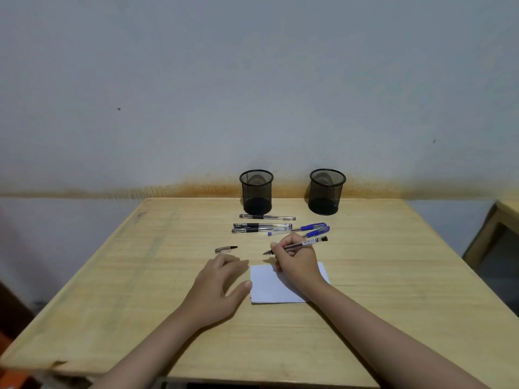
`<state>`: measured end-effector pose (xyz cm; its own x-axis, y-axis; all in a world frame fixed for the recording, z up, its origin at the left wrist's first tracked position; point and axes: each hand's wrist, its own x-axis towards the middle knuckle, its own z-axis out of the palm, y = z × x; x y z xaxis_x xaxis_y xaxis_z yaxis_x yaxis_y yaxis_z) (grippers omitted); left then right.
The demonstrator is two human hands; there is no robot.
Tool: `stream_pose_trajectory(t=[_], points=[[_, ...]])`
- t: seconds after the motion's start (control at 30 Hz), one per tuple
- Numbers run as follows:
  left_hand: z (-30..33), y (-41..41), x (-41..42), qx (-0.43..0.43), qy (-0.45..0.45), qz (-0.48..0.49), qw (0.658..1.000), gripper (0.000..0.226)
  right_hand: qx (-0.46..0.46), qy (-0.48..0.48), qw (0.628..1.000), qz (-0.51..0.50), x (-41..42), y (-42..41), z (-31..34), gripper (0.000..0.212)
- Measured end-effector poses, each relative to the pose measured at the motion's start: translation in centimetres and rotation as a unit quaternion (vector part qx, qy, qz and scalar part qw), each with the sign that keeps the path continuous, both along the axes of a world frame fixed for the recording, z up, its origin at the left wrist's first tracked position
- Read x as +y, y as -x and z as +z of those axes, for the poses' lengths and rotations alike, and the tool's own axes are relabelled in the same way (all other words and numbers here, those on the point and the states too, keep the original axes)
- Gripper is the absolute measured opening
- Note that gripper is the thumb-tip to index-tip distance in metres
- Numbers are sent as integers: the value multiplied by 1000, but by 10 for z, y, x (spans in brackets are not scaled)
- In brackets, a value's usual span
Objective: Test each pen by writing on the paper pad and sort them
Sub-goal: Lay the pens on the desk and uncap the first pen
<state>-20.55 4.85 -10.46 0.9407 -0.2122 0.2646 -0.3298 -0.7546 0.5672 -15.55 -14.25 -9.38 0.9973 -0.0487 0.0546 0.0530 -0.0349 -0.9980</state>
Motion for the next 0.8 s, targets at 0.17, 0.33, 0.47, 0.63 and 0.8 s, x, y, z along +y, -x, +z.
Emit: stream_pose_trajectory(t=[0.17, 0.33, 0.47, 0.63, 0.8], points=[[-9, 5, -2, 12, -121, 12, 992, 60, 13, 18, 1000, -2, -1, -4, -3, 14], [-13, 5, -4, -1, -130, 20, 991, 58, 22, 8, 1000, 20, 2, -3, 4, 7], [-14, 5, -4, -6, -136, 18, 991, 56, 19, 34, 999, 26, 16, -7, 9, 21], [-15, 7, -4, -2, -124, 19, 992, 56, 6, 43, 999, 15, 26, -8, 2, 23], [-15, 6, -4, 1, -106, 22, 994, 55, -25, 71, 997, 35, 24, -7, -4, 24]])
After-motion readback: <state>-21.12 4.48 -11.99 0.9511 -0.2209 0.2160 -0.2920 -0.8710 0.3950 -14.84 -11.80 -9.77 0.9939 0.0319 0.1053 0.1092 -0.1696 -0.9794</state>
